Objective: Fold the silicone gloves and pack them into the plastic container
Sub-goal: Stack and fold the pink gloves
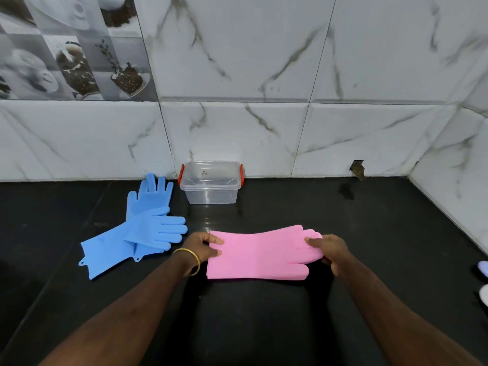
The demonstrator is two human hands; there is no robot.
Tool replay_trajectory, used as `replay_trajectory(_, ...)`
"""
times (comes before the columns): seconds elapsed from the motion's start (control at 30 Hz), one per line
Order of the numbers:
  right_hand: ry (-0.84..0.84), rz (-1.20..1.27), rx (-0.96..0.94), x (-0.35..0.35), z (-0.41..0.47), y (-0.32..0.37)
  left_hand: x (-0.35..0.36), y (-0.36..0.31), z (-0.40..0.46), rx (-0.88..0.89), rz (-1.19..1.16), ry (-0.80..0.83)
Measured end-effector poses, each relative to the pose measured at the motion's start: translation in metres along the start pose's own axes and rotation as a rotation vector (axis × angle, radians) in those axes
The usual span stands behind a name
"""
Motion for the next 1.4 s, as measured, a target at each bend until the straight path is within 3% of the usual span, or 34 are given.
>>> replay_trajectory(0.07,-0.006,-0.025,-0.029,0.000,0.005,0.000,0.001,-0.002,0.000,-0.020,-0.033,-0.034)
replay_trajectory(0.17,-0.014,-0.068,-0.014,0.002,0.004,-0.005,0.004,0.005,-0.005,-0.055,0.203,0.047)
replay_trajectory(0.27,-0.293,-0.250,-0.081,0.012,-0.007,-0.008,0.004,0.009,-0.008,-0.040,0.237,0.043)
replay_trajectory(0.33,-0.439,-0.302,-0.313,0.034,-0.020,-0.002,0.001,0.008,-0.008,-0.031,0.228,0.052)
replay_trajectory(0.4,-0.281,-0.181,-0.459,0.071,-0.031,0.006,-0.003,0.006,-0.008,-0.036,0.207,0.066)
replay_trajectory(0.5,0.072,0.058,-0.404,0.125,-0.042,0.016,-0.006,0.006,-0.006,-0.036,0.175,0.069)
replay_trajectory(0.57,0.154,0.126,-0.384,0.153,-0.041,0.019,-0.007,0.008,-0.004,-0.040,0.190,0.070)
replay_trajectory(0.77,0.216,0.070,-0.376,0.202,-0.027,0.011,-0.008,0.013,-0.005,0.046,0.249,0.067)
replay_trajectory(1.03,0.224,-0.091,-0.464,0.209,-0.013,-0.017,0.010,-0.030,-0.022,0.185,0.376,-0.010)
replay_trajectory(1.23,0.300,0.465,-0.201,0.173,-0.023,0.012,0.057,-0.094,-0.020,0.282,0.437,-0.003)
replay_trajectory(1.4,0.372,0.490,0.014,0.112,-0.019,0.026,0.117,-0.119,-0.002,0.258,0.537,0.117)
Point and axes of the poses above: each hand's wrist, its own z-axis towards the middle knuckle, its own x-axis out of the palm, y = z × x, the point moved 1 cm from there along z, towards the middle knuckle, and after that the axes turned 8 degrees about y, right-handed, at the moved point
